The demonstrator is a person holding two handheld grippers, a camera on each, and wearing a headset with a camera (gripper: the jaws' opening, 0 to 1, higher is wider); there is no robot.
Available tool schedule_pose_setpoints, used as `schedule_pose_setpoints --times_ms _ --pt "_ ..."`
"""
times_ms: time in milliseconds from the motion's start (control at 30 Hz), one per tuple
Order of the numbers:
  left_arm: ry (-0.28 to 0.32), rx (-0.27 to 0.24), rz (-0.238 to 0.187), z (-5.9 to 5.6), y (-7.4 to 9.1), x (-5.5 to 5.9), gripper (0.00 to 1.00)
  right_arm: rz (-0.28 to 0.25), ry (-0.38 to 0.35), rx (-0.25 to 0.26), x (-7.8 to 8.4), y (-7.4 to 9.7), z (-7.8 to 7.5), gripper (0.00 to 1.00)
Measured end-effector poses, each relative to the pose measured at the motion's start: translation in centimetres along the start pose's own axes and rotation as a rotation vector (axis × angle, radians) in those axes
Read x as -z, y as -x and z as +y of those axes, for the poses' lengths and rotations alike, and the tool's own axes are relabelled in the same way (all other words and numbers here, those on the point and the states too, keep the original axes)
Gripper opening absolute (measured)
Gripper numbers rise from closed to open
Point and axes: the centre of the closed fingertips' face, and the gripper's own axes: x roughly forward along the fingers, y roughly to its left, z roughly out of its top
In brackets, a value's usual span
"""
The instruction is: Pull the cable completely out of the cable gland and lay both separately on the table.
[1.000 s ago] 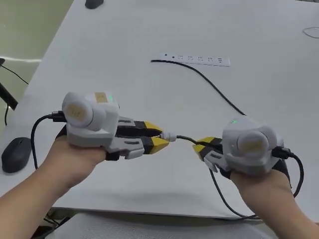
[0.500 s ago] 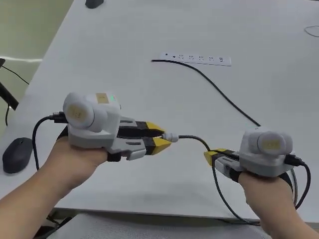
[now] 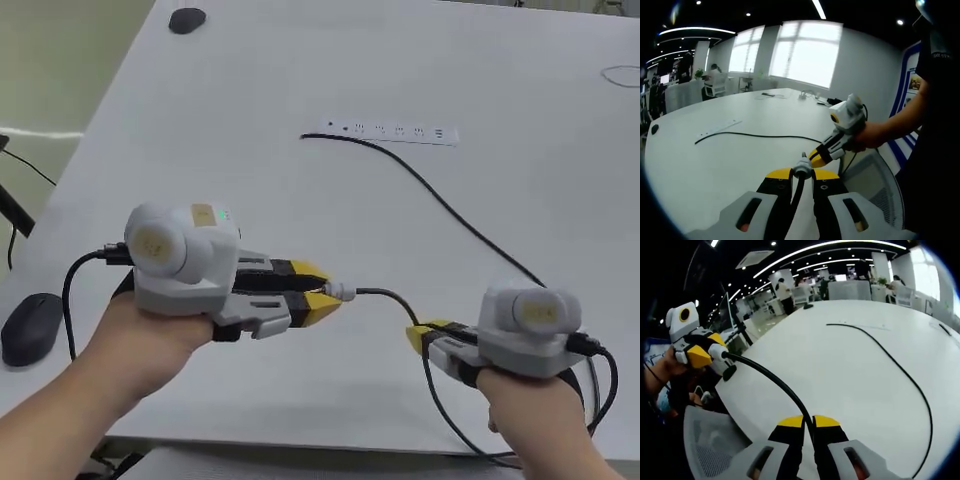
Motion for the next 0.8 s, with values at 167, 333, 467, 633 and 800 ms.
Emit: schedule_pose_setpoints --times_ms 167,333,467,633,800 --pt "0.002 0.001 -0.003 0.0 0.0 -0.2 0.15 0.001 0.071 -0.002 -0.1 0.2 0.1 0.02" --pt "0.003 0.002 -0.003 0.0 0.1 -0.3 0.15 0.011 0.127 0.009 -0.5 0.7 0.2 0.03" --pt "0.007 0.001 0.004 0.1 0.1 -0.1 0.15 0.008 0.205 0.003 -1.3 1.2 0.8 0.1" --pt "0.009 0.001 -0.001 0.1 0.2 -0.2 0.15 -0.051 0.367 -0.058 -4.4 2.3 3.6 0.19" --pt "0.01 0.002 -0.003 0.2 0.2 -0.3 0.15 -0.093 0.601 -0.085 -7.0 2.6 6.7 0.19"
